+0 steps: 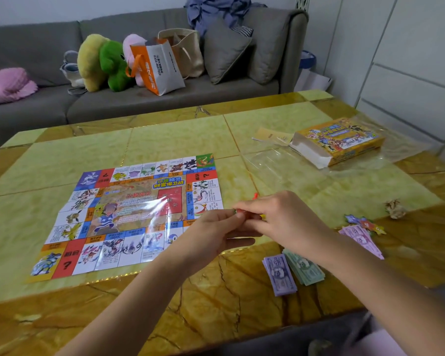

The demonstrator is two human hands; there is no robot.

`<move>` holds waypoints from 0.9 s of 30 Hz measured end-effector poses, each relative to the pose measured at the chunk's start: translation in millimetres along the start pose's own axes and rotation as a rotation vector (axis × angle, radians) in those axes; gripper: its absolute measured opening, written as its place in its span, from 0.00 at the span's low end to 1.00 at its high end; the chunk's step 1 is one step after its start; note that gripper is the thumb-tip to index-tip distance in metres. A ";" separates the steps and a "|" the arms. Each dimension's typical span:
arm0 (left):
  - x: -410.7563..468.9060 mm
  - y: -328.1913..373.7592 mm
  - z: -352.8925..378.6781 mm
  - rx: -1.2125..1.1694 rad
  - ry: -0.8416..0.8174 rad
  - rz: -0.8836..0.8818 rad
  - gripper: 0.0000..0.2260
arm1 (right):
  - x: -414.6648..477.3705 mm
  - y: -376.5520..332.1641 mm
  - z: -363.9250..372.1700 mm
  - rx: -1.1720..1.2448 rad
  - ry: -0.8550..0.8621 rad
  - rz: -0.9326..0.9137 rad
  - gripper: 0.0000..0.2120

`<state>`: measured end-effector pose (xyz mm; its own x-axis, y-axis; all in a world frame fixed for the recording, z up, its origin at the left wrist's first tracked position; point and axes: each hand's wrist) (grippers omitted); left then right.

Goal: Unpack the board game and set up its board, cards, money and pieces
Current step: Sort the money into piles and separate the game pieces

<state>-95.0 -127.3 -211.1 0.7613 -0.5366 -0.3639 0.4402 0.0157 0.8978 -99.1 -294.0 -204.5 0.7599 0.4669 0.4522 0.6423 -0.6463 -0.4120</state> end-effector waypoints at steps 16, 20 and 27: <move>78.3 -20.0 28.1 0.007 0.116 -0.043 0.13 | -29.5 86.8 -51.0 0.018 -0.492 0.549 0.13; 93.8 -10.3 31.7 0.079 0.184 0.006 0.12 | -31.9 92.6 -42.1 0.072 -0.502 0.473 0.12; 98.3 -14.9 35.0 0.055 0.007 -0.014 0.10 | -38.8 110.1 -54.1 -0.070 -0.416 0.539 0.08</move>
<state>-43.3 -209.9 -251.6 0.7587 -0.5302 -0.3784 0.4244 -0.0383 0.9047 -63.3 -415.9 -224.6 0.9558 0.2534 -0.1491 0.1666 -0.8846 -0.4357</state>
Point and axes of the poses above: each hand's wrist, its own x-axis towards the middle knuckle, its own z-axis out of the palm, y = z × x, and after that the axes turned 6 degrees about -z, right-handed
